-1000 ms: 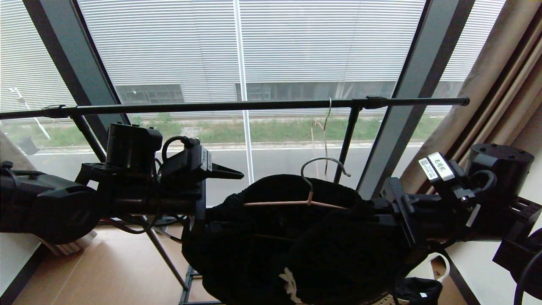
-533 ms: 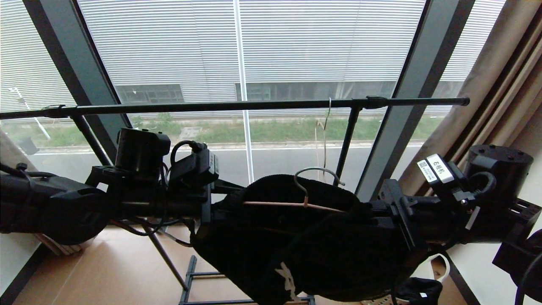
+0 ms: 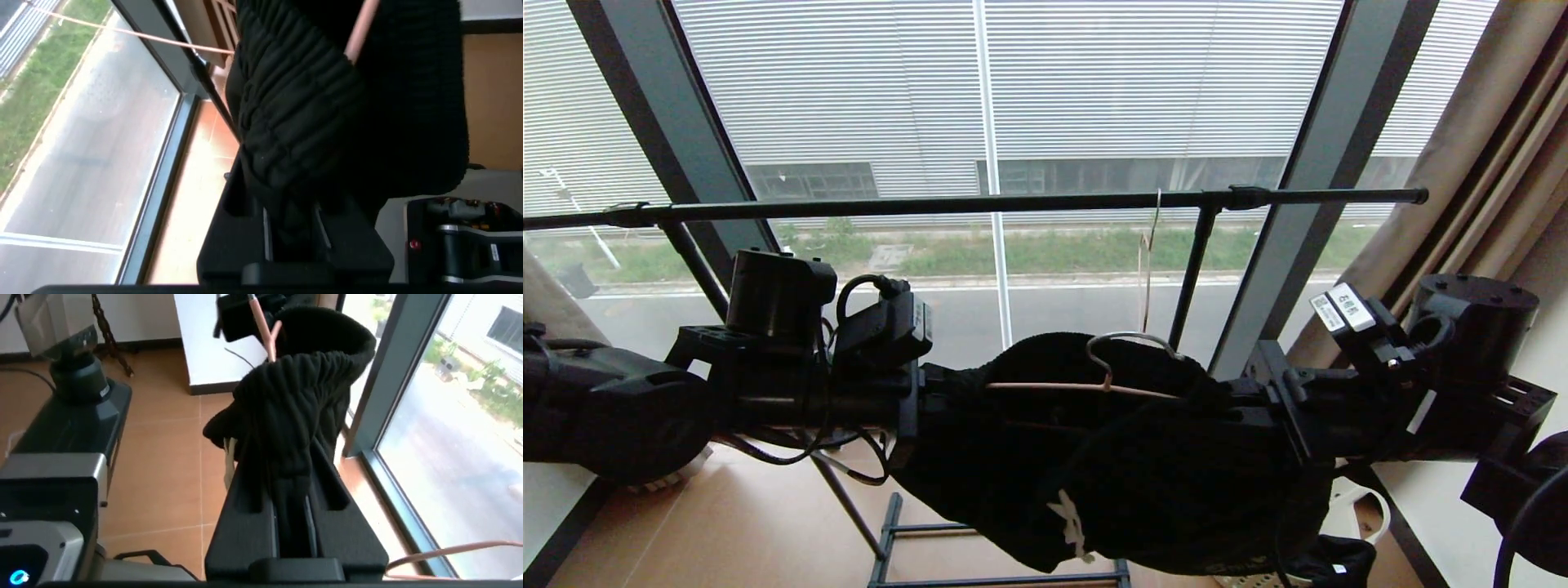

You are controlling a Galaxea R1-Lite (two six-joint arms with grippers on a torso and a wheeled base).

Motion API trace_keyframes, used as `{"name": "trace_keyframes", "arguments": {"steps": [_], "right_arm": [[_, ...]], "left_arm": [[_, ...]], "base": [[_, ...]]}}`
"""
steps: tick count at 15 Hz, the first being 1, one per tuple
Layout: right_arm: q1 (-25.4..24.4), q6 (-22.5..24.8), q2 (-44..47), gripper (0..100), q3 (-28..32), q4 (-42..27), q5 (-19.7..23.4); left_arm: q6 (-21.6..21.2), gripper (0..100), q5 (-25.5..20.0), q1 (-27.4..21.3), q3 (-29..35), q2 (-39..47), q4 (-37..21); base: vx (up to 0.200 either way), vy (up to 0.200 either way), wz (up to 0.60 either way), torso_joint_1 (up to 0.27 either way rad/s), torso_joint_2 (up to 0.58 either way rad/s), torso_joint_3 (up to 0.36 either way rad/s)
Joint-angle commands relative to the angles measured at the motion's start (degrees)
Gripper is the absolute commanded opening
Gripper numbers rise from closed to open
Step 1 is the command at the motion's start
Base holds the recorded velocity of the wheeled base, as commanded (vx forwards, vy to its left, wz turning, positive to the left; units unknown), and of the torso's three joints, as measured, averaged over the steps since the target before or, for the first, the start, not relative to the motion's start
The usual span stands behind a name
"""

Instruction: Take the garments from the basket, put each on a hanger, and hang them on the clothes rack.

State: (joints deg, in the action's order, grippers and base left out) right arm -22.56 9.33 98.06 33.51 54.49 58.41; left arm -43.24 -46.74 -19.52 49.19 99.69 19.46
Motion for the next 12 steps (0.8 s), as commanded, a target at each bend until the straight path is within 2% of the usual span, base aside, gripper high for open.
{"name": "trace_keyframes", "arguments": {"steps": [1, 2, 6, 10, 12], "right_arm": [[0.33, -0.45, 0.38, 0, -0.11, 0.00, -0.31], [0.50, -0.27, 0.20, 100, -0.47, 0.00, -0.40], [3.58, 8.16, 2.22, 100, -1.78, 0.00, 0.04], [4.46, 8.60, 2.57, 100, -1.17, 0.00, 0.04], [7.10, 8.25, 2.57, 100, 0.15, -0.09, 0.31]], "left_arm": [[0.96, 0, -0.02, 0.09, -0.15, -0.55, 0.06], [1.67, 0, -0.02, 0.18, -0.06, -0.64, 0.06], [3.95, 0, -0.46, 2.82, -0.76, -2.40, 0.06], [4.74, 0, -2.66, 4.93, -2.52, -3.89, -0.03], [5.62, 0, -3.89, 5.54, -3.22, -4.16, -0.12]], "base": [[0.000, 0.000, 0.00, 0.000, 0.00, 0.000], [0.000, 0.000, 0.00, 0.000, 0.00, 0.000], [0.000, 0.000, 0.00, 0.000, 0.00, 0.000], [0.000, 0.000, 0.00, 0.000, 0.00, 0.000], [0.000, 0.000, 0.00, 0.000, 0.00, 0.000]]}}
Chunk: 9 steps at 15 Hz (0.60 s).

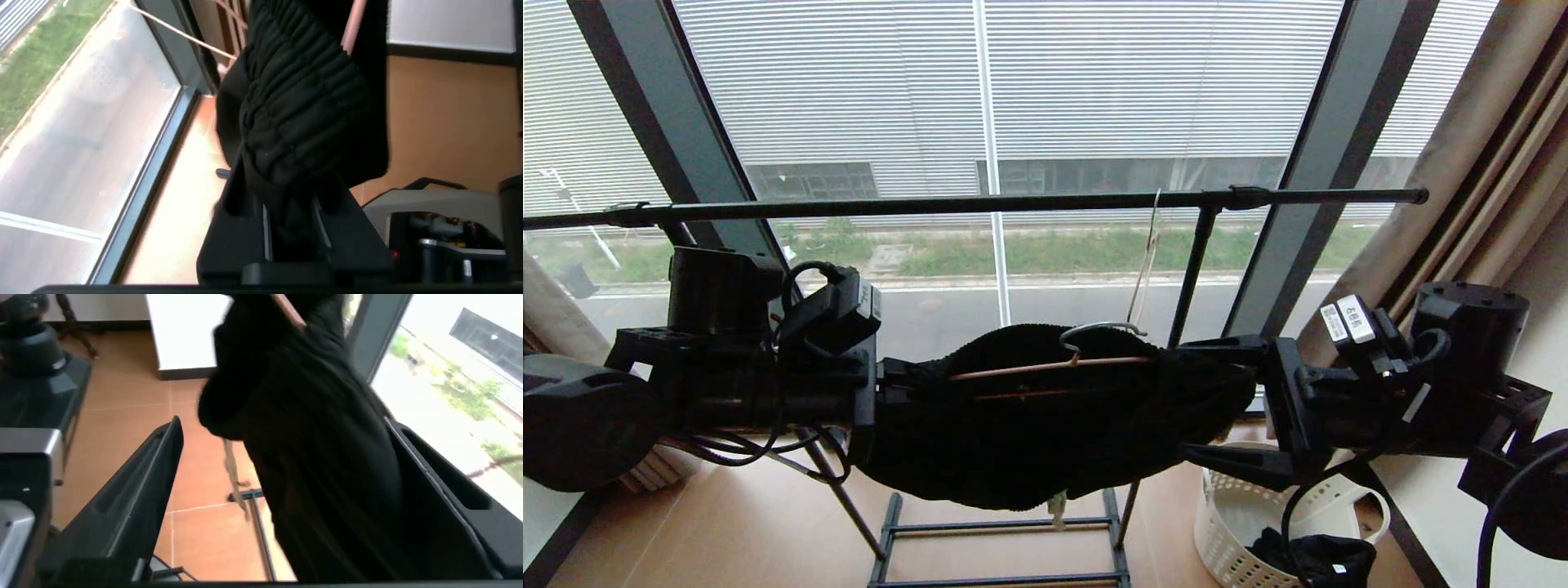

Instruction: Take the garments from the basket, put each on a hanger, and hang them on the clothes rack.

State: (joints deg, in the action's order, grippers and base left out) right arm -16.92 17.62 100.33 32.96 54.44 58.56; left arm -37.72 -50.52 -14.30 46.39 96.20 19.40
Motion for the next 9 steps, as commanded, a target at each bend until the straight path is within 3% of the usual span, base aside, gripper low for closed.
{"name": "trace_keyframes", "arguments": {"steps": [1, 4, 9], "right_arm": [[2.15, -1.09, 0.22, 100, 1.31, 0.05, 0.67], [6.29, -2.94, -0.05, 100, 2.72, 0.14, 2.17], [11.56, -6.98, 2.42, 100, 4.39, 3.13, 1.82]], "left_arm": [[1.24, 0, -0.63, 0.76, -0.86, -1.10, -0.06], [4.76, 0, -2.66, 3.05, -2.09, -3.12, -0.06], [6.96, 0, -5.47, 7.18, -4.02, -4.97, -0.06]], "base": [[0.000, 0.000, 0.00, 0.000, 0.00, 0.000], [0.000, 0.000, 0.00, 0.000, 0.00, 0.000], [0.000, 0.000, 0.00, 0.000, 0.00, 0.000]]}}
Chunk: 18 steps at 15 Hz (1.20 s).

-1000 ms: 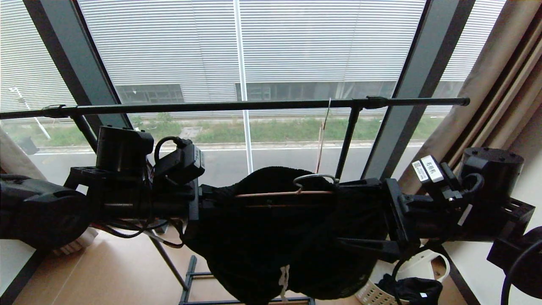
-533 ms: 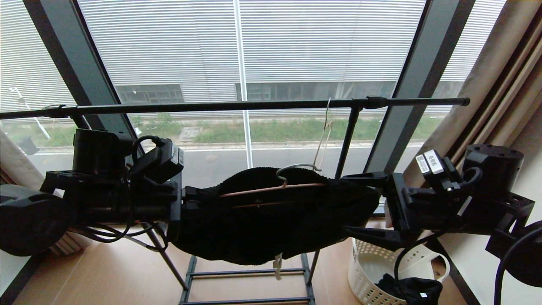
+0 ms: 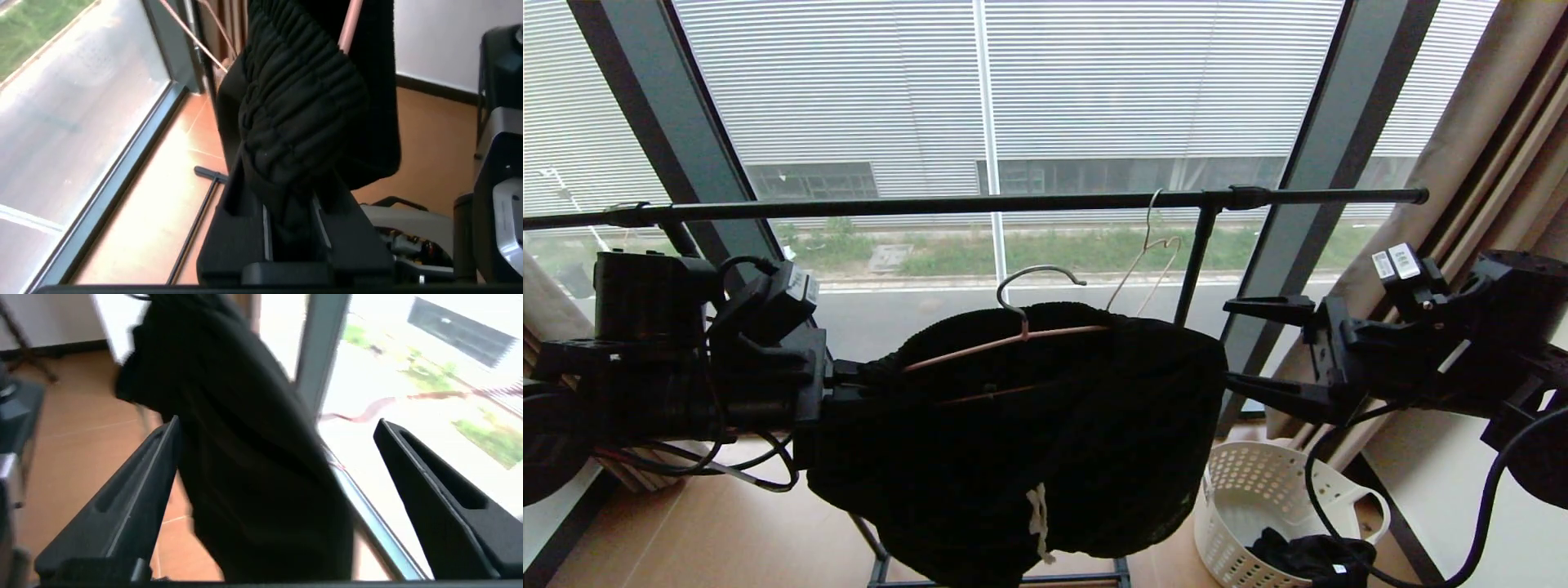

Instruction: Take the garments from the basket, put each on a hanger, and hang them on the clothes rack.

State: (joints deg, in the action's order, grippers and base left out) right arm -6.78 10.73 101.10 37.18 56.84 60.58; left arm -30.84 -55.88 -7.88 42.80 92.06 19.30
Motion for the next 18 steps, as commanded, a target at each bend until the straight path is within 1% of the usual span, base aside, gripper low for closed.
{"name": "trace_keyframes", "arguments": {"steps": [1, 2, 6, 7, 10, 15, 16, 18], "right_arm": [[1.59, -0.09, 2.09, 100, 0.08, 1.51, -0.28], [1.86, -0.18, 3.93, 100, -0.79, 4.15, -0.37], [1.94, 0.17, 10.09, 100, -0.44, 5.82, -0.72], [1.94, 0.26, 12.72, 100, -0.36, 7.75, -0.90], [1.94, 0.35, 16.76, 100, -0.36, 11.01, -0.99], [1.50, 0.61, 19.84, 100, 0.35, 11.27, -1.25], [1.24, 0.70, 19.93, 100, 0.52, 11.27, -1.95], [-0.17, 0.79, 20.28, 100, 0.52, 11.27, -5.82]], "left_arm": [[0.17, 0, -0.28, 0.93, -0.44, -0.83, 0.04], [0.43, 0, -0.46, 1.02, -0.44, -0.74, 0.04], [0.87, 0, -0.90, 1.02, -0.35, -0.66, 0.04], [1.66, 0, -1.25, 1.02, -0.35, -0.74, 0.04], [1.66, 0, -1.25, 1.02, -0.35, -0.74, 0.13], [1.66, 0, -1.25, 0.76, -0.44, -0.83, 0.13], [1.66, 0, -1.25, 0.67, -0.44, -0.83, 0.04], [1.66, 0, -1.25, 0.67, -0.44, -0.83, 0.13]], "base": [[0.000, 0.000, 0.00, 0.000, 0.00, 0.000], [0.000, 0.000, 0.00, 0.000, 0.00, 0.000], [0.000, 0.000, 0.00, 0.000, 0.00, 0.000], [0.000, 0.000, 0.00, 0.000, 0.00, 0.000], [0.000, 0.000, 0.00, 0.000, 0.00, 0.000], [0.000, 0.000, 0.00, 0.000, 0.00, 0.000], [0.000, 0.000, 0.00, 0.000, 0.00, 0.000], [0.000, 0.000, 0.00, 0.000, 0.00, 0.000]]}}
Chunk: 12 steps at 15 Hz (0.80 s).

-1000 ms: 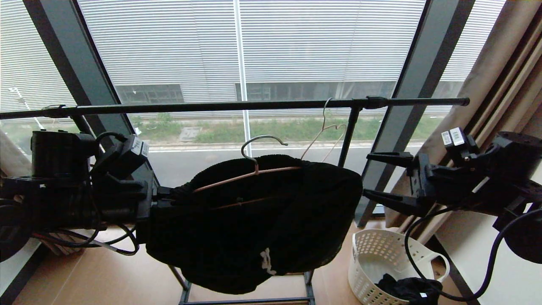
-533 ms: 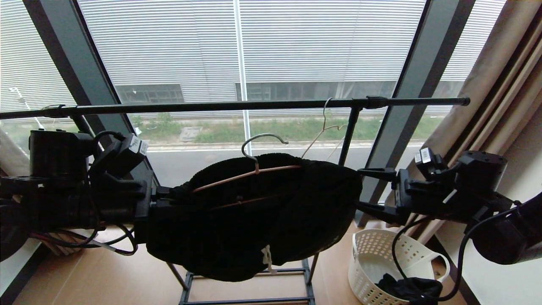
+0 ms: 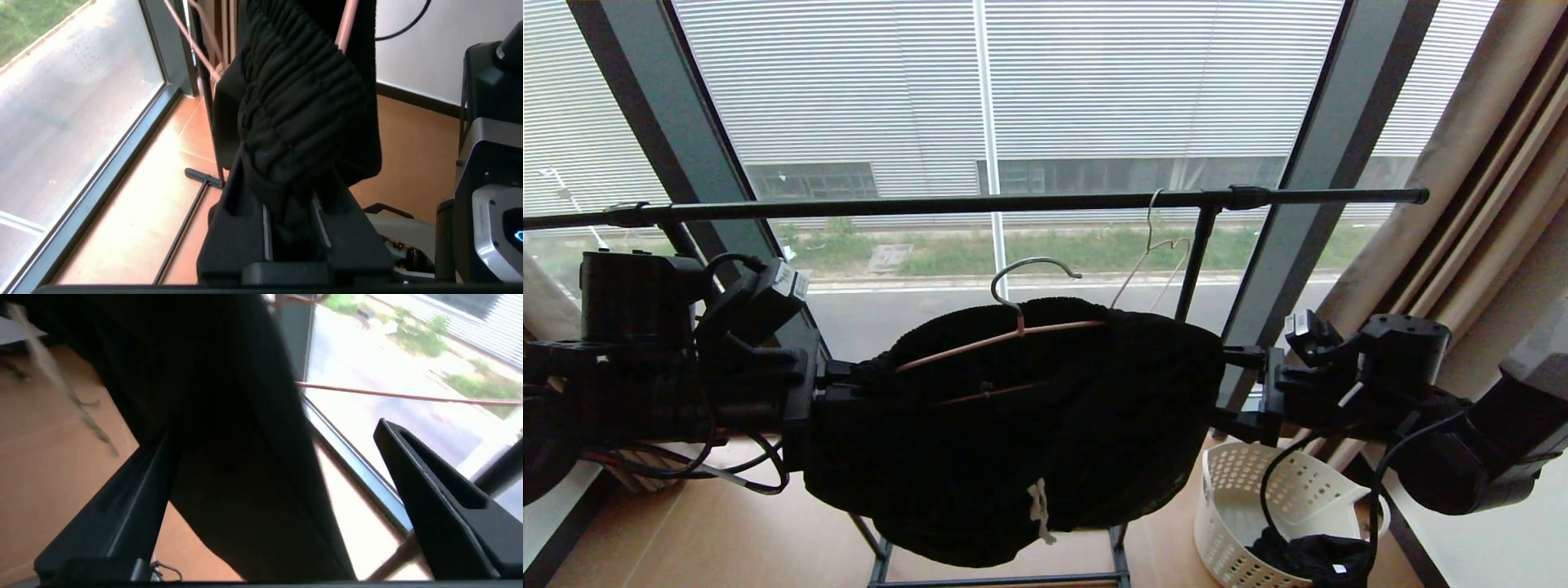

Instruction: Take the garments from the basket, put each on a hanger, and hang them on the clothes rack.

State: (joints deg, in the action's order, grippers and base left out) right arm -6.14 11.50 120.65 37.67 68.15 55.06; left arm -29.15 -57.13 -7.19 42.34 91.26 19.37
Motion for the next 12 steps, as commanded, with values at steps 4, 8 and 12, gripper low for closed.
{"name": "trace_keyframes", "arguments": {"steps": [4, 8, 12], "right_arm": [[-2.91, -0.07, 0.29, 100, -0.23, 0.41, -5.41], [-2.65, -0.16, 0.20, 0, -0.49, 1.46, -5.41], [0.26, -0.16, -0.24, 0, -0.40, 1.46, -5.49]], "left_arm": [[0.32, 0, 0.00, -0.10, -0.24, -0.38, -0.03], [2.08, 0, 0.00, -0.01, -0.41, -0.56, -0.03], [4.10, 0, 0.00, 0.42, -0.85, -1.61, -0.03]], "base": [[0.000, 0.000, 0.00, 0.000, 0.00, 0.000], [0.000, 0.000, 0.00, 0.000, 0.00, 0.000], [0.000, 0.000, 0.00, 0.000, 0.00, 0.000]]}}
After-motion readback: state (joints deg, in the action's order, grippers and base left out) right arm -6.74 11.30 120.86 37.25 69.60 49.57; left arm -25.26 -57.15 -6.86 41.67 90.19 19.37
